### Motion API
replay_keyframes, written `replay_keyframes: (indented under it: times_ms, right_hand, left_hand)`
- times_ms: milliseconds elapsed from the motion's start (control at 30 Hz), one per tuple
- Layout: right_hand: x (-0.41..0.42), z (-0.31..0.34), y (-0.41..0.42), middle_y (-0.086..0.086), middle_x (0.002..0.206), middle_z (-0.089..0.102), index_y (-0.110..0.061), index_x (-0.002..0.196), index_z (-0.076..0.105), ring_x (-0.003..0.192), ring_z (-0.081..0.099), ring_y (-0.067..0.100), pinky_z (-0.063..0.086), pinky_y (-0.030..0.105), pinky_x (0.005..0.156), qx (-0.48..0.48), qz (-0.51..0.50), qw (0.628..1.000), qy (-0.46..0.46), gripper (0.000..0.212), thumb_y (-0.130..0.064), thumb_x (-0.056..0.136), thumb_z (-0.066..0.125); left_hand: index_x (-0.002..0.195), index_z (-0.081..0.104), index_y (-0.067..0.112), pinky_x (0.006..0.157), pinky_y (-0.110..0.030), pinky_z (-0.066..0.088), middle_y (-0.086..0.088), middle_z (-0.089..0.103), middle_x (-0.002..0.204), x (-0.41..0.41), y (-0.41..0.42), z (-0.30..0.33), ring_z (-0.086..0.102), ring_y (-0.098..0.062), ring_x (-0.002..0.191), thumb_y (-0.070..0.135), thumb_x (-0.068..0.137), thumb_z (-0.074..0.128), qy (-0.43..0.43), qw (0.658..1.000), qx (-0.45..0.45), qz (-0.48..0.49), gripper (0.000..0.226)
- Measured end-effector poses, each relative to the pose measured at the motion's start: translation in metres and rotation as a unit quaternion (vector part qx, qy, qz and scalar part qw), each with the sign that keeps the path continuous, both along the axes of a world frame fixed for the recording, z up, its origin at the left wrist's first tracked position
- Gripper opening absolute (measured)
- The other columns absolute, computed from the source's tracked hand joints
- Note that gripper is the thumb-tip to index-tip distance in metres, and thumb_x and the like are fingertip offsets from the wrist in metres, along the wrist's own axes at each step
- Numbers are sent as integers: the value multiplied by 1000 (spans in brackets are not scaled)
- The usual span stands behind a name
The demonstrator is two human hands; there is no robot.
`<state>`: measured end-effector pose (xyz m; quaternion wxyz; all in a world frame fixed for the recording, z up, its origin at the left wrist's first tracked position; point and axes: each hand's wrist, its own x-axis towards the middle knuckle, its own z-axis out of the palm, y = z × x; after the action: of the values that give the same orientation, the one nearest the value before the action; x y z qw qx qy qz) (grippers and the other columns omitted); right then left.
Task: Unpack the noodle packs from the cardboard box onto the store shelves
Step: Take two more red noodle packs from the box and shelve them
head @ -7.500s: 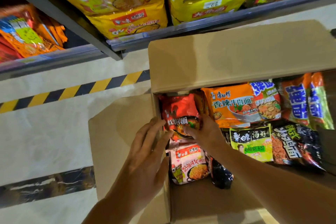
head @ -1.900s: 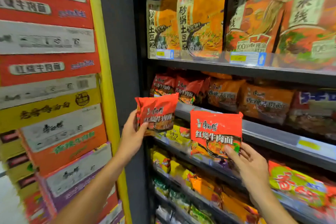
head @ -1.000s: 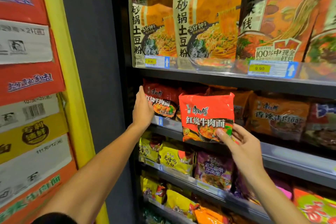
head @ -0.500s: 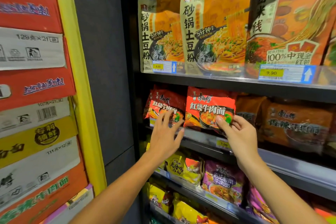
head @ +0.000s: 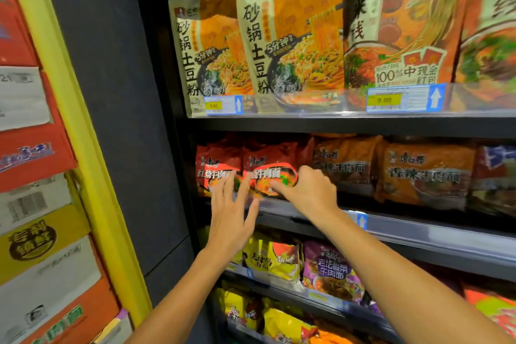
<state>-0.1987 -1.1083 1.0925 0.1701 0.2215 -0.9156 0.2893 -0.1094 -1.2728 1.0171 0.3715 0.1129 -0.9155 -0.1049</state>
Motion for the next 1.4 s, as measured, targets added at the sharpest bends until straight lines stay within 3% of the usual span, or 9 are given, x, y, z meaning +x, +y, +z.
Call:
replay_keyframes:
  times_ms: [167, 367, 533, 700, 933, 1167, 1267, 1400]
  right_hand:
    - [-3, 2, -4, 6, 101, 69, -12, 98, 66, 98, 67, 29, 42, 35, 69, 130, -10, 991, 28, 75, -83, 79, 50]
    - [3, -5, 32, 3, 102, 71, -16, 107, 69, 96, 67, 24, 51, 35, 75, 186, -15, 981, 49, 90, -92, 75, 32]
    - [17, -32, 63, -5, 135, 59, -25, 141, 50, 126, 51, 19, 45, 36, 99, 127, 56, 984, 109, 77, -79, 87, 38]
    - [23, -40, 86, -8, 140, 55, -25, 144, 48, 133, 45, 15, 33, 34, 113, 80, 87, 985, 130, 73, -74, 89, 43]
    - [25, -47, 131, -9, 146, 47, -25, 146, 45, 140, 35, 17, 28, 38, 120, 61, 95, 983, 145, 69, -67, 92, 46]
    - [64, -61, 167, -6, 145, 49, -22, 144, 47, 140, 39, 18, 31, 37, 118, 49, 91, 982, 158, 61, -57, 94, 49]
    - [87, -71, 182, -4, 141, 52, -20, 143, 49, 136, 44, 19, 37, 40, 114, 57, 73, 985, 143, 60, -56, 94, 49]
    - [130, -100, 204, -1, 134, 57, -18, 138, 54, 129, 48, 19, 41, 33, 109, 52, 55, 992, 104, 56, -51, 94, 53]
  left_hand:
    - [147, 11, 60, 121, -54, 9, 9, -8, 164, 0, 6, -2, -13, -20, 151, 62, 98, 24, -37, 999, 1, -31, 50]
    - [144, -1, 65, 122, -49, -3, 0, -19, 163, 2, 14, 4, -26, -20, 148, 66, 97, 21, -97, 995, -3, -9, 52]
    - [142, -5, 66, 123, -48, -1, -6, -16, 164, -3, 14, 4, -24, -25, 148, 68, 97, 19, -102, 994, -15, 27, 52]
    - [141, -5, 68, 122, -50, 4, -8, -10, 165, -2, 11, 8, -18, -27, 150, 66, 97, 19, -114, 993, -16, 30, 50]
    - [147, 8, 59, 121, -51, -3, -5, -8, 165, 10, 18, 19, -16, -26, 150, 68, 95, 21, -134, 991, 21, -12, 55]
    - [152, 26, 40, 122, -51, 13, 6, 11, 163, 39, 52, 6, 0, -18, 152, 66, 95, 22, -74, 991, -43, -100, 63]
    - [152, 30, 34, 122, -50, 13, 5, 15, 162, 53, 65, -8, 3, -19, 151, 63, 97, 26, -76, 984, -67, -147, 62]
    - [151, 30, 36, 121, -48, 17, 6, 21, 160, 69, 83, -40, 7, -20, 151, 63, 98, 25, -121, 965, -80, -218, 59]
